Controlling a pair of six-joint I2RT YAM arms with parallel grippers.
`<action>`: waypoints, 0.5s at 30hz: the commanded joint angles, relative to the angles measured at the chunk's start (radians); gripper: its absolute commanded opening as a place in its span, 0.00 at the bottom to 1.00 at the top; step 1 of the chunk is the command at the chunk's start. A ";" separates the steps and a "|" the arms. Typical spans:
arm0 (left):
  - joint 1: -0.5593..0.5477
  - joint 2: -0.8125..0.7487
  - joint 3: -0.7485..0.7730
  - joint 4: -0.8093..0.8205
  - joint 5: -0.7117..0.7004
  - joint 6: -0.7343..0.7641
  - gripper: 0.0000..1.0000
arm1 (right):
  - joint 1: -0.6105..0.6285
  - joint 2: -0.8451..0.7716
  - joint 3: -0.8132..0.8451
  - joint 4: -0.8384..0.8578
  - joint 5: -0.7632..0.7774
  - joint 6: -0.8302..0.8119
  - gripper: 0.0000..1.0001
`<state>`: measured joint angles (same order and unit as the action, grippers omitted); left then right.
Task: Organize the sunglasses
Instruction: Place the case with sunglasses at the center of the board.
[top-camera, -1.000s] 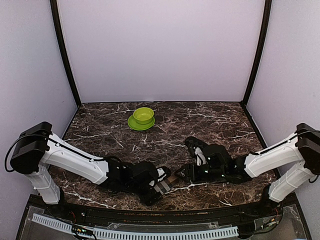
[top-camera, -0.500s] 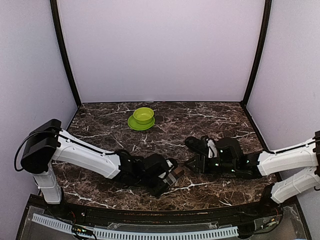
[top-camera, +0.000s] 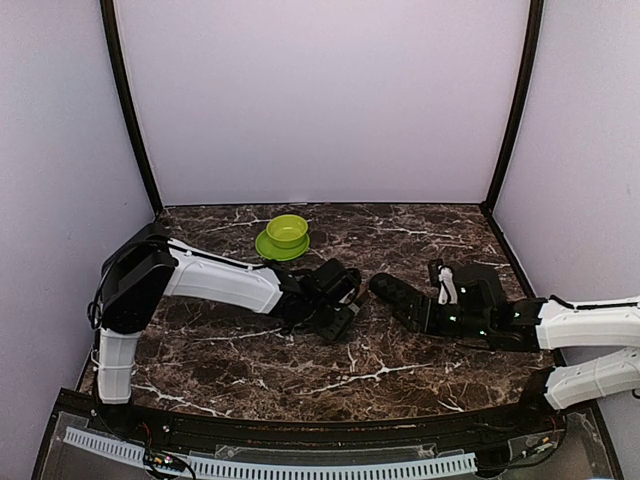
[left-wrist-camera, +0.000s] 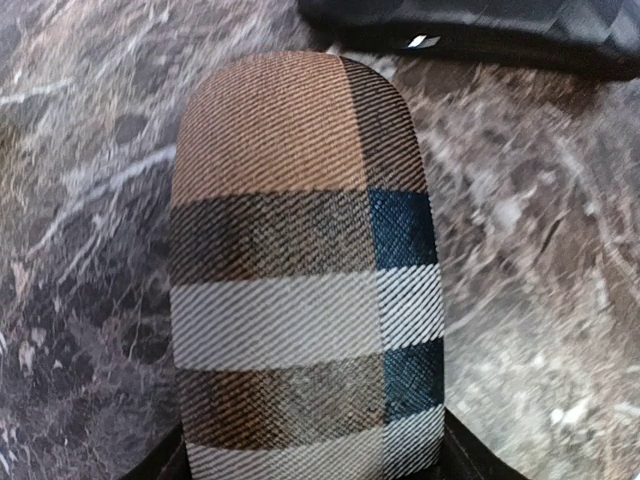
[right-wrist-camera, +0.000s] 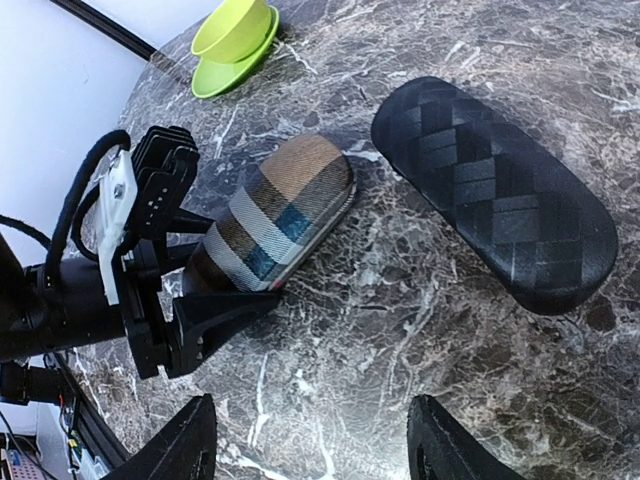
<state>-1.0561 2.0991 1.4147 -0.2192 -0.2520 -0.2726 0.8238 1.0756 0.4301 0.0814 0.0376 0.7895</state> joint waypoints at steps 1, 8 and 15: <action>0.012 -0.019 0.025 -0.078 -0.008 0.009 0.52 | -0.011 -0.008 -0.026 0.003 0.011 -0.006 0.66; 0.013 -0.048 0.007 -0.103 0.021 0.017 0.71 | -0.013 0.032 0.007 -0.016 0.005 -0.027 0.69; 0.014 -0.243 -0.121 0.016 -0.020 0.034 0.99 | -0.025 0.031 0.099 -0.153 0.066 -0.106 0.79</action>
<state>-1.0451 2.0163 1.3460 -0.2520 -0.2481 -0.2581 0.8158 1.1034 0.4465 -0.0036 0.0551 0.7483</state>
